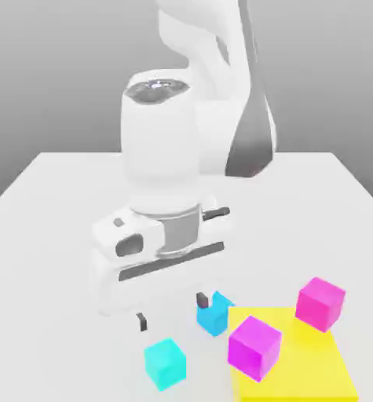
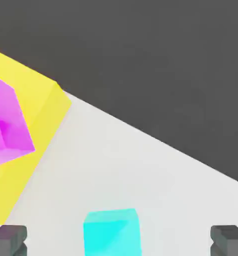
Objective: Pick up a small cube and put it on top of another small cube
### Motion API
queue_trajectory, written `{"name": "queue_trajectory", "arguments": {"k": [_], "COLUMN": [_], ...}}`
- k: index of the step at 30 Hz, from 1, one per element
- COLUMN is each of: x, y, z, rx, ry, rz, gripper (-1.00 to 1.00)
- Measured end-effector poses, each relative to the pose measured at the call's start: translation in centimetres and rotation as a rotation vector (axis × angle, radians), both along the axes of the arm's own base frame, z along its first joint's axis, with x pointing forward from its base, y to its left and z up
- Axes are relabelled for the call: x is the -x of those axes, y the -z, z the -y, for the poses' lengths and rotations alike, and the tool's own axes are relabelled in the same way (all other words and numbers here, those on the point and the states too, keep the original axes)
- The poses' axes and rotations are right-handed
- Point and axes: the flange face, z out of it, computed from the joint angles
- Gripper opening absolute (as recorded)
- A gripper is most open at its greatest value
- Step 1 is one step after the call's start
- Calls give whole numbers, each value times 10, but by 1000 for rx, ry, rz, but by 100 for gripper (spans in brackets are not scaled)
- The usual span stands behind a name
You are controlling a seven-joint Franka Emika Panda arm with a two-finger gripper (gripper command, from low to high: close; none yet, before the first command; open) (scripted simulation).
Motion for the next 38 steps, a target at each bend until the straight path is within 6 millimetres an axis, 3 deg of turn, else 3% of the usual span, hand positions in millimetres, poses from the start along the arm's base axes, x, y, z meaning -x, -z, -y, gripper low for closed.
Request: {"name": "queue_trajectory", "arguments": {"k": [5, 6, 12, 14, 18, 20, 22, 23, 24, 26, 28, 30, 31, 34, 35, 38], "x": [5, 6, 7, 6, 6, -5, -23, -24, -21, -6, 17, 42, 46, 50, 51, 51], "y": [63, 75, 81, 70, 27, 7, -28, -43, -58, -84, -100, -111, -106, -69, -58, -58], "z": [3, 3, 3, 3, 3, -3, -32, -61, -100, -157, -201, -230, -236, -240, -240, -240], "rx": [16, 15, 14, 15, 14, 13, 9, 5, 2, 5, 10, 16, 17, 19, 20, 20], "ry": [-22, -22, -21, -23, -21, -12, -81, -149, -241, -388, -513, -621, -648, -670, -671, -671], "rz": [-25, -26, -28, -28, -28, -11, 25, 28, 29, 25, 6, -16, -20, -24, -24, -24], "gripper": [0, -100, -100, -100, -100, -100, -100, -100, -100, -100, -100, -100, -100, -100, 100, 100]}}
